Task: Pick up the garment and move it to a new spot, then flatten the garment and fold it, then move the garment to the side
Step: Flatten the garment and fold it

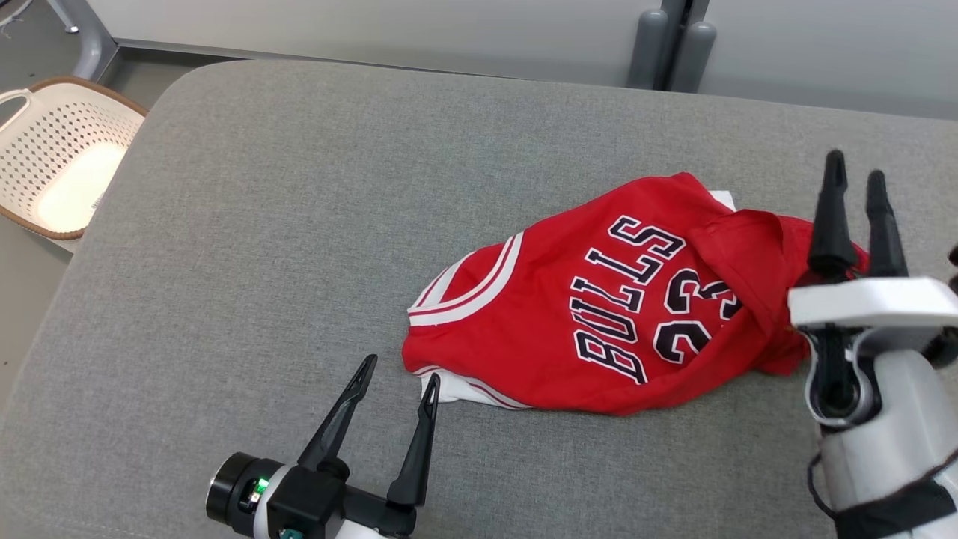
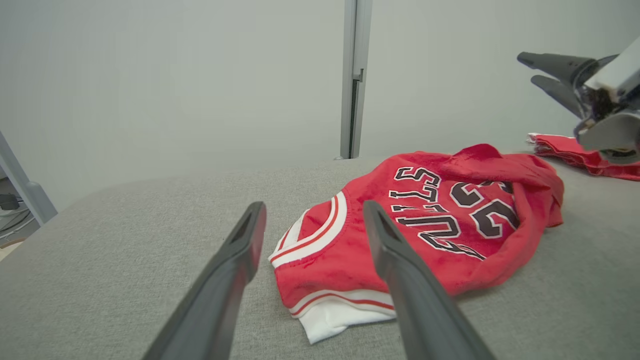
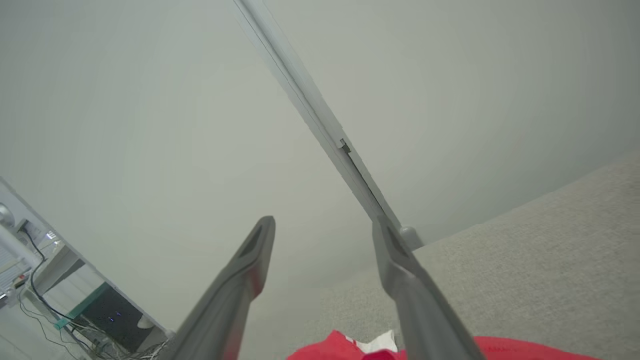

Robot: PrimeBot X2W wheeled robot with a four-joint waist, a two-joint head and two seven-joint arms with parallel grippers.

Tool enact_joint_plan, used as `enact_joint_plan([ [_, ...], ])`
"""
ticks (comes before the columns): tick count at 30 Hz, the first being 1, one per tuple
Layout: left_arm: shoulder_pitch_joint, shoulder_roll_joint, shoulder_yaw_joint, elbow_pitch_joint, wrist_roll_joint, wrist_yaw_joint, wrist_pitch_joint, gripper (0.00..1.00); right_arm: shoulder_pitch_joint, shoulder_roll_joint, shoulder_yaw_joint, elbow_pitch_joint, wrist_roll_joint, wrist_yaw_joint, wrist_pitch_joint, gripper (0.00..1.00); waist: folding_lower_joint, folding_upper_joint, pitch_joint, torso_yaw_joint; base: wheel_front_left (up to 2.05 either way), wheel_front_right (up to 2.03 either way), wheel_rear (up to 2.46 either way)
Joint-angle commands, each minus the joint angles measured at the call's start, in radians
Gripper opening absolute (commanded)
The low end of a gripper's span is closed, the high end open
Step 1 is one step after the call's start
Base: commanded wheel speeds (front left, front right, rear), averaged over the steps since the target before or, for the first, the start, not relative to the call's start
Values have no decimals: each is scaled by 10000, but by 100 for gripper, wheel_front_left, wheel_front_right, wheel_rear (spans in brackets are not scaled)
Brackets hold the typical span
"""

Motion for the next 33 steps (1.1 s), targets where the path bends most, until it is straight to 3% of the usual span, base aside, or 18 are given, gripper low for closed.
enact_joint_plan([
  [1,-165,31,2,-10,-23,29,1,100,258,-271,-117,-95,-121,-5,-1,100,0,0,21,-34,0,0,0],
  [8,-163,32,53,45,-80,70,1,100,2443,-973,-578,-1217,-1648,-4,-3,100,0,0,189,-272,0,0,0],
  [13,-156,32,163,170,57,-60,1,100,3195,-1503,328,-1361,-2629,-4,-4,100,0,0,178,-476,0,0,0],
  [19,-281,33,95,217,100,-111,1,100,2450,-2304,1830,-983,-3135,-4,141,100,0,0,74,-476,0,0,0],
  [24,-268,31,-80,239,-94,-17,1,100,1011,-3178,3210,-390,-2612,-5,1670,100,0,0,11,-156,0,0,0],
  [33,-353,33,-502,316,-330,157,1,100,-1614,-4199,5473,1079,-1569,-7,5643,100,0,0,41,626,0,0,0],
])
